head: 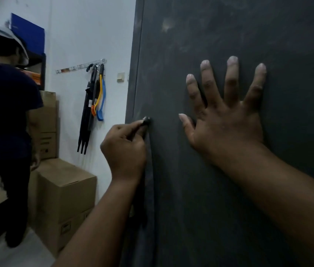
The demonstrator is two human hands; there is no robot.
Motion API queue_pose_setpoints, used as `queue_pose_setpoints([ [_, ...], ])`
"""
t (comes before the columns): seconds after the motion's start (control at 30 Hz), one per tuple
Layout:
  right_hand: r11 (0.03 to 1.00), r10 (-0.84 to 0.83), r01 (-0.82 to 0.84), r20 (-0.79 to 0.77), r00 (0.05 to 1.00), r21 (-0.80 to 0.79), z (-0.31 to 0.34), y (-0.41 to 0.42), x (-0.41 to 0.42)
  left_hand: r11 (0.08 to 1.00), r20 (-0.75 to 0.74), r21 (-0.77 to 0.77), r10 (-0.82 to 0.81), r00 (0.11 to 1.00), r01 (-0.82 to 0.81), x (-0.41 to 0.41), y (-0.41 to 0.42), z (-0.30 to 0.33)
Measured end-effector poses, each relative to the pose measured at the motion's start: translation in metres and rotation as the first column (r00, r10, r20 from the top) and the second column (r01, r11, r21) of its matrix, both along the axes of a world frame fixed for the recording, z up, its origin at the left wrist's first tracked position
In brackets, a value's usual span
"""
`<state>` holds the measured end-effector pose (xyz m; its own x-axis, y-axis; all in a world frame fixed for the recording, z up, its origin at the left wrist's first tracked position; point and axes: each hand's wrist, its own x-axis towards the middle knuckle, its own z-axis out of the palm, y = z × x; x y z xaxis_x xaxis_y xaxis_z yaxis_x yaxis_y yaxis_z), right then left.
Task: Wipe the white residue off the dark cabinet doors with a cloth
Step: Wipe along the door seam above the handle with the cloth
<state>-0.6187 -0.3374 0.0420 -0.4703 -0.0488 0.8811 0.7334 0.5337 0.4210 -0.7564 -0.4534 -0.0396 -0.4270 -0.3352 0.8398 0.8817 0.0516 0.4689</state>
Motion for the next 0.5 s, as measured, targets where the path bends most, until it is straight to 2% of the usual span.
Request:
queue_pose_setpoints([
  [0.1,1.0,0.009,-0.009,0.006,1.0,-0.001,0.003,-0.003,-0.003,0.997,0.078,0.073,0.024,0.997,-0.03,-0.02,-0.009,0.027],
  [0.2,1.0,0.021,-0.021,-0.015,1.0,-0.014,0.004,-0.004,-0.006,0.995,0.074,0.104,-0.009,0.997,0.002,-0.03,-0.011,0.055],
  [0.37,0.999,0.035,-0.037,-0.067,0.997,-0.023,0.003,-0.006,-0.013,0.999,0.003,0.052,-0.009,1.0,0.009,-0.025,-0.004,0.026],
  [0.5,0.999,0.04,-0.041,-0.093,0.995,-0.015,0.001,-0.005,-0.015,0.991,0.08,0.129,-0.059,0.995,0.048,-0.036,-0.007,0.031],
])
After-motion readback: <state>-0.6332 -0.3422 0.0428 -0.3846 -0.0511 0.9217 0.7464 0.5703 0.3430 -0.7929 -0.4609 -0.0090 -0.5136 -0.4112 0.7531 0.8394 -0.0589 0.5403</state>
